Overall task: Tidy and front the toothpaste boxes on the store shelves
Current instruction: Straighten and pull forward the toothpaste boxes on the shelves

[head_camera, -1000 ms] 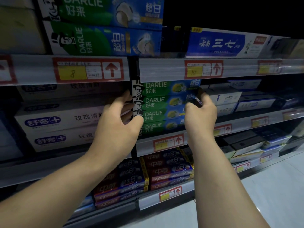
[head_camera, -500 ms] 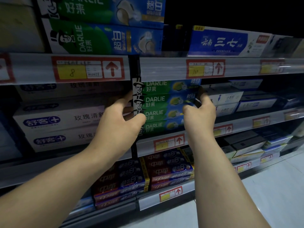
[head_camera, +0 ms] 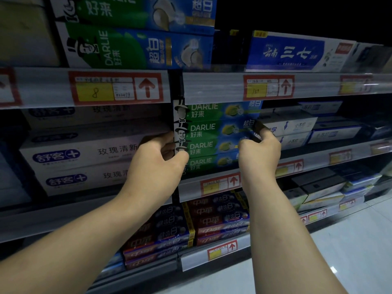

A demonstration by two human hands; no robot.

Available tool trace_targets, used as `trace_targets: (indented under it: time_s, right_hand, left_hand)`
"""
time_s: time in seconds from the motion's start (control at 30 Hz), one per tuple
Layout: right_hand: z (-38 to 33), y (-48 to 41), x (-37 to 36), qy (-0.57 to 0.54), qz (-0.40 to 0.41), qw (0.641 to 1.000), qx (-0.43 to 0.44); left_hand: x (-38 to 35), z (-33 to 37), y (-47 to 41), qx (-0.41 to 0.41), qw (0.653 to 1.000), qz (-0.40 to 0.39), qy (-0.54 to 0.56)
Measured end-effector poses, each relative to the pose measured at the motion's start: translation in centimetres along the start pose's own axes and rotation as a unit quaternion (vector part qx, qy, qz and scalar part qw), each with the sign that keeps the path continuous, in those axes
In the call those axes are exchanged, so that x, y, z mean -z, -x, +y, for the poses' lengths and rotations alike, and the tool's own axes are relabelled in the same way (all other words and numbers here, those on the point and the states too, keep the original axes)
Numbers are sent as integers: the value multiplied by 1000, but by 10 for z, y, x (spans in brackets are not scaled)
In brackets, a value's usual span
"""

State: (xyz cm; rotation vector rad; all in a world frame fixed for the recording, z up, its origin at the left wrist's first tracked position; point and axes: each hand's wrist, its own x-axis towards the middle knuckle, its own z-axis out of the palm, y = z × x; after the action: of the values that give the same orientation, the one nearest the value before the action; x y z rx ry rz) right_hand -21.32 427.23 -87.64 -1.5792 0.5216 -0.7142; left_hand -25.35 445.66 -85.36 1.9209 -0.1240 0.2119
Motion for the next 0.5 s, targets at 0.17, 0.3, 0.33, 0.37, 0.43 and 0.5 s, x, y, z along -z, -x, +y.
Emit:
trace_targets:
  time_s: [0.17,0.3,0.33,0.37,0.43,0.5]
  right_hand:
    - [0,2,0,8,-9,1000,6]
    - [-2,4,1,10,-18,1000,5]
    - [-3,3,1,12,-18,1000,4]
    - [-3,3,2,14,-19,1000,4]
    - [-3,3,4,21,-19,1000,0]
    - [-4,3,5,28,-23,999,-6]
  left_hand:
    - [1,-1,0,2,1000,-3,0]
    - [0,-1,0,2,1000,-9,16]
    - [1,-1,0,2,1000,-11,19]
    - [1,-2,0,3,1000,-12,19]
    - [2,-4,-2,6,1000,-11,13]
    - [4,-6,-4,0,1000,-15,-3]
